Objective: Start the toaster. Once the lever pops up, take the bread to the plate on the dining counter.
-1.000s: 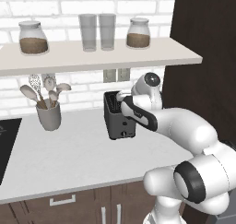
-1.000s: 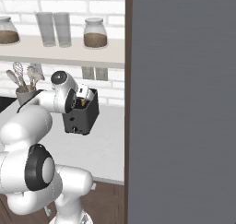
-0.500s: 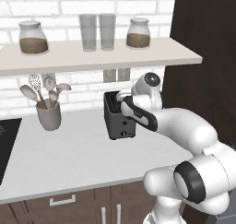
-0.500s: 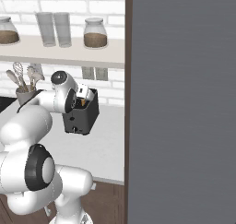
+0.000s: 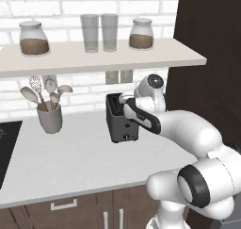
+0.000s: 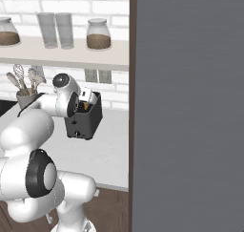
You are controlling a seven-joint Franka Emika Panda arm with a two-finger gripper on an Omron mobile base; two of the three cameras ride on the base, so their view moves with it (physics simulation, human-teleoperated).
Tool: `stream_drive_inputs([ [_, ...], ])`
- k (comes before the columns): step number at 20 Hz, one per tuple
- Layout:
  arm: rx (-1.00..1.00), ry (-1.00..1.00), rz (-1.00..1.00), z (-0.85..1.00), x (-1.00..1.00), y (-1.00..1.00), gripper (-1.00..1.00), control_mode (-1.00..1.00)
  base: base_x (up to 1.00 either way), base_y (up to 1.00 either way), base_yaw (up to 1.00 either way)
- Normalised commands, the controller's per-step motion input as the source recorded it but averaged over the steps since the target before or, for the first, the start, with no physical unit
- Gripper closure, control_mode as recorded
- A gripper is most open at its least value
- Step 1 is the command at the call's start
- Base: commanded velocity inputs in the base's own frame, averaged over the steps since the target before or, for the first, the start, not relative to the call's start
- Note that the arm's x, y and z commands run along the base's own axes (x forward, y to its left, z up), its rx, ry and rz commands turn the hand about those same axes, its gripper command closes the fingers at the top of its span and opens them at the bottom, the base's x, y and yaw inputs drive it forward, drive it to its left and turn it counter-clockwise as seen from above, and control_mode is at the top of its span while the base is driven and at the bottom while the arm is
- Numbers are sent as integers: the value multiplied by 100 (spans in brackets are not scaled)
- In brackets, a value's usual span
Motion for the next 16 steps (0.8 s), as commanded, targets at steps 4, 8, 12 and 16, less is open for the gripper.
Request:
stream_drive_inputs([
  [4,0,0,0,0,0,0,-100,-100,0,0,0],
  [8,0,0,0,0,0,0,-100,-100,0,0,0],
  [12,0,0,0,0,0,0,-100,-100,0,0,0],
  [16,0,0,0,0,0,0,-100,-100,0,0,0],
])
